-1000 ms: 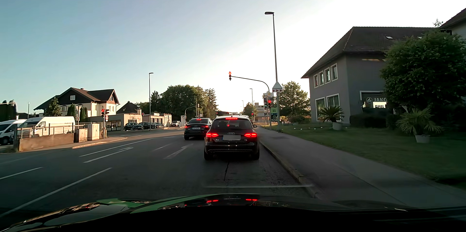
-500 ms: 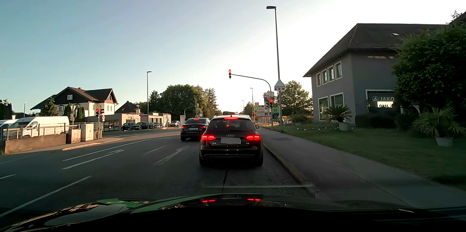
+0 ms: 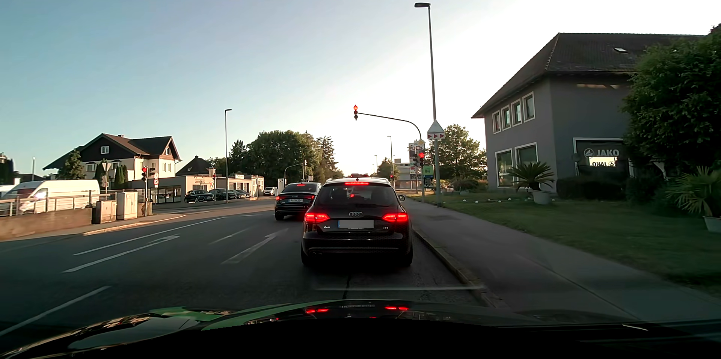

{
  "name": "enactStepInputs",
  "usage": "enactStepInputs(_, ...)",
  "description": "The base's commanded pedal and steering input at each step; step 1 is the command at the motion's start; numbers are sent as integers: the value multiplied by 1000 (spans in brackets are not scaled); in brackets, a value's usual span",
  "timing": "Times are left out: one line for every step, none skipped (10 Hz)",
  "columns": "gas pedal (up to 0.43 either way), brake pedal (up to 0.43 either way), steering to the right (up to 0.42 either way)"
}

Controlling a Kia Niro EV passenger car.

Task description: Follow the waypoints while adhering to traffic rules and regulations

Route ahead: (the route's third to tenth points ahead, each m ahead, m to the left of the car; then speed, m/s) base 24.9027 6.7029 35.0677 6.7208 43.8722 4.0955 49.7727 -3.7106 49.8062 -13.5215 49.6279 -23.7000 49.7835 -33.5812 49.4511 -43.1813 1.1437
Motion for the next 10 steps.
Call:
enactStepInputs(0, 116, -1)
enactStepInputs(0, 122, -1)
enactStepInputs(0, 128, -1)
enactStepInputs(0, 128, -1)
enactStepInputs(0, 128, -1)
enactStepInputs(0, 134, -1)
enactStepInputs(0, 134, -1)
enactStepInputs(0, 140, -1)
enactStepInputs(0, 140, -1)
enactStepInputs(0, 152, -1)
